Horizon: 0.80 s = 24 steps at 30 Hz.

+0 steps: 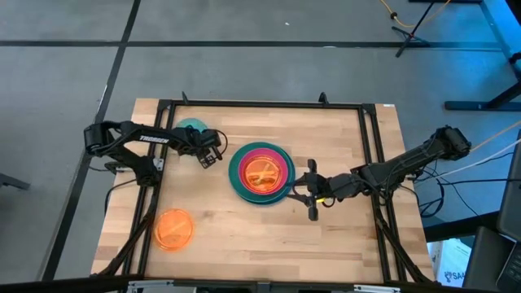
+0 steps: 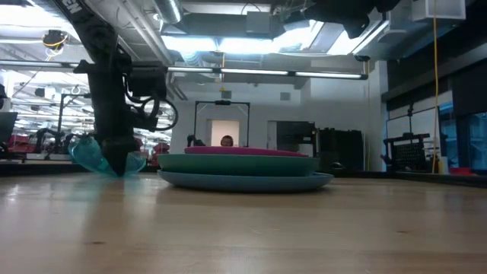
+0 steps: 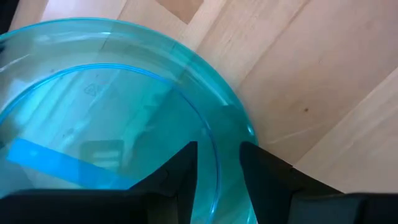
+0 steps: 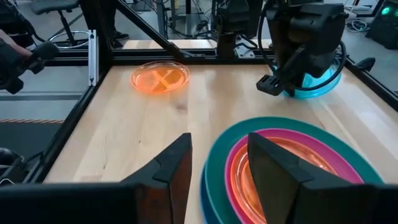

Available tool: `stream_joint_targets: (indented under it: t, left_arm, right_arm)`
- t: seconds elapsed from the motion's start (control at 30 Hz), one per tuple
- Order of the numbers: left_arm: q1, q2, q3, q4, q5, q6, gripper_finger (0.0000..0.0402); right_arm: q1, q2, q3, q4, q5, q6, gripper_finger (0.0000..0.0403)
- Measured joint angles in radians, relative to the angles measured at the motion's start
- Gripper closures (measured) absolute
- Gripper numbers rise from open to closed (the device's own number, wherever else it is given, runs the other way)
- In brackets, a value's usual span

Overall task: Stack plastic plates
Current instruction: Stack the transparent blue plate on top of the transparent orange plate

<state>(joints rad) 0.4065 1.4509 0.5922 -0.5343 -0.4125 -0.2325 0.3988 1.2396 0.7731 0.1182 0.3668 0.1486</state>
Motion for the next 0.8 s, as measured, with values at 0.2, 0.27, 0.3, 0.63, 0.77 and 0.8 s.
stream_joint_targets:
  t: [0.2,0.27,0.3,0.63,0.77,0.8]
  left_arm:
    - [-0.001,-0.012,0.011,-0.029,0.007,0.005,0.0280]
    - [-0.012,-0.022,0.037,-0.082,0.019,0.005,0.0280]
    - [-0.019,-0.030,0.054,-0.108,0.020,0.005,0.0280]
    - [-0.077,-0.052,0.133,-0.192,0.026,-0.045,0.0280]
    - [-0.081,-0.026,0.119,-0.179,0.026,-0.050,0.0280]
    - [-0.082,-0.021,0.111,-0.171,0.027,-0.053,0.0280]
  right_arm:
    - [0.000,0.000,0.000,-0.004,0.000,0.000,0.0253]
    - [0.000,0.000,0.000,-0.004,0.000,0.000,0.0253]
    - [0.000,0.000,0.000,-0.005,0.000,0.001,0.0253]
    - [0.000,0.000,0.000,-0.012,0.000,0.002,0.0253]
    - [0.000,0.000,0.000,-0.011,0.000,0.003,0.0253]
    - [0.000,0.000,0.000,-0.012,0.000,0.003,0.0253]
